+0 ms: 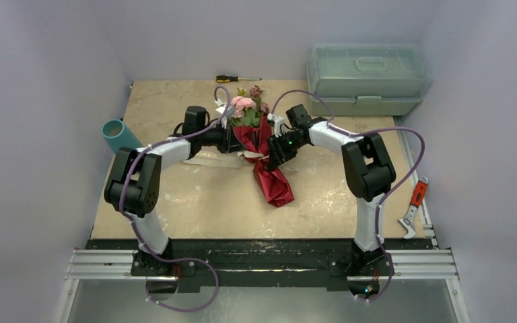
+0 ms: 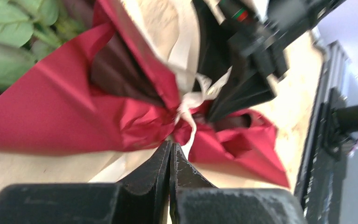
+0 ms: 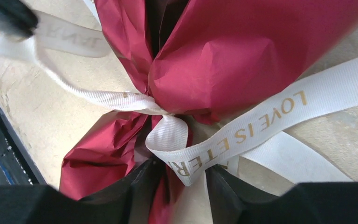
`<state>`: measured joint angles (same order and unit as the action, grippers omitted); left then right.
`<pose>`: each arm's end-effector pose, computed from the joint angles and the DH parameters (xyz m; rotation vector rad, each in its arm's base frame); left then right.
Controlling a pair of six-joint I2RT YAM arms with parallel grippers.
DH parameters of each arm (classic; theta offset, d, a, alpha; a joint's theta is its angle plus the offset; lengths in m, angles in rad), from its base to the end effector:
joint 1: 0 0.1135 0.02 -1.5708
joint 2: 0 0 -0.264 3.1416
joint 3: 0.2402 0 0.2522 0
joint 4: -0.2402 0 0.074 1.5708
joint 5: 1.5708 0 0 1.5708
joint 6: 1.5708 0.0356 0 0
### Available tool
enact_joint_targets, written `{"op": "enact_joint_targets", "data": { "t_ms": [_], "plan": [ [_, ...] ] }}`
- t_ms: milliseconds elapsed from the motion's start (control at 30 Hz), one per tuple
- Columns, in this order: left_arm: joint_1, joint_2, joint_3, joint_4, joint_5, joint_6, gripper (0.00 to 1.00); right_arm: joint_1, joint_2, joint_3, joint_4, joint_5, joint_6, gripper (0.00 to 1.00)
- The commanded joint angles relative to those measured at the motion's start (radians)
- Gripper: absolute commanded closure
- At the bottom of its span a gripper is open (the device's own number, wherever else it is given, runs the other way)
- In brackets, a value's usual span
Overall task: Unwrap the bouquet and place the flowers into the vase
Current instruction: Untie the ribbon from the wrapping paper.
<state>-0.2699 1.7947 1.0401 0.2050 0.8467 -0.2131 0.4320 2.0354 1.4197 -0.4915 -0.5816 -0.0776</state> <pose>0.3605 -0.1274 0.1959 0.5792 2.0478 -1.1792 0.3726 0.1933 0.1642 -0.8500 2.5200 0.8919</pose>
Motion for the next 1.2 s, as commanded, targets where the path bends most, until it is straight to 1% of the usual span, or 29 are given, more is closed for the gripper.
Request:
{"op": "enact_joint_targets", "data": {
  "t_ms": [0, 33, 67, 100, 133, 200, 267, 333, 400, 500, 567, 633, 700, 767, 800, 933, 1000, 1100, 1167],
  "plan": [
    [0.042, -0.029, 0.035, -0.337, 0.034, 0.426, 1.0, -0.003, -0.08, 0.023, -0.098, -0.056, -0.059, 0.44],
    [0.044, -0.036, 0.056, -0.389, 0.041, 0.49, 0.91, -0.006, -0.09, 0.031, -0.122, -0.059, -0.07, 0.4],
    [0.044, -0.045, 0.073, -0.435, 0.049, 0.546, 0.73, -0.011, -0.099, 0.04, -0.149, -0.069, -0.089, 0.39],
    [0.044, -0.057, 0.085, -0.466, 0.058, 0.59, 0.59, -0.015, -0.107, 0.053, -0.177, -0.08, -0.111, 0.38],
    [0.044, -0.076, 0.092, -0.475, 0.066, 0.611, 0.48, -0.018, -0.116, 0.066, -0.204, -0.096, -0.129, 0.38],
    [0.044, -0.117, 0.099, -0.466, 0.075, 0.639, 0.4, -0.025, -0.135, 0.089, -0.234, -0.128, -0.165, 0.39],
    [0.045, -0.14, 0.113, -0.447, 0.083, 0.66, 0.37, -0.026, -0.143, 0.113, -0.248, -0.158, -0.19, 0.39],
    [0.043, -0.136, 0.127, -0.415, 0.085, 0.683, 0.36, -0.026, -0.14, 0.137, -0.245, -0.182, -0.199, 0.39],
    [0.04, -0.107, 0.142, -0.411, 0.076, 0.751, 0.35, -0.026, -0.121, 0.166, -0.231, -0.199, -0.191, 0.39],
    [0.038, -0.045, 0.153, -0.363, 0.045, 0.83, 0.37, -0.019, -0.07, 0.207, -0.184, -0.187, -0.096, 0.41],
    [0.031, -0.006, 0.148, -0.313, 0.029, 0.868, 0.37, -0.012, -0.017, 0.266, -0.211, -0.191, -0.064, 0.41],
    [0.012, 0.013, 0.136, -0.266, 0.015, 0.92, 0.37, 0.0, 0.016, 0.293, -0.214, -0.186, -0.036, 0.39],
    [-0.012, 0.022, 0.121, -0.203, 0.008, 0.954, 0.36, 0.006, 0.005, 0.263, -0.164, -0.178, -0.009, 0.37],
    [-0.03, 0.034, 0.115, -0.121, 0.006, 0.941, 0.37, 0.015, 0.001, 0.237, -0.129, -0.171, 0.019, 0.37],
    [-0.04, 0.045, 0.119, -0.113, 0.004, 0.94, 0.37, 0.022, 0.007, 0.239, -0.128, -0.165, 0.023, 0.37],
    [-0.063, 0.073, 0.086, -0.092, -0.021, 0.979, 0.38, 0.038, 0.038, 0.252, -0.155, -0.162, 0.03, 0.36],
    [-0.063, 0.084, 0.079, -0.11, -0.033, 1.004, 0.38, 0.047, 0.043, 0.243, -0.155, -0.156, 0.037, 0.35],
    [-0.063, 0.086, 0.065, -0.112, -0.049, 1.005, 0.38, 0.056, 0.047, 0.233, -0.139, -0.131, 0.061, 0.35],
    [-0.063, 0.077, 0.055, -0.113, -0.052, 1.001, 0.38, 0.058, 0.061, 0.25, -0.161, -0.13, 0.057, 0.36]
  ]
}}
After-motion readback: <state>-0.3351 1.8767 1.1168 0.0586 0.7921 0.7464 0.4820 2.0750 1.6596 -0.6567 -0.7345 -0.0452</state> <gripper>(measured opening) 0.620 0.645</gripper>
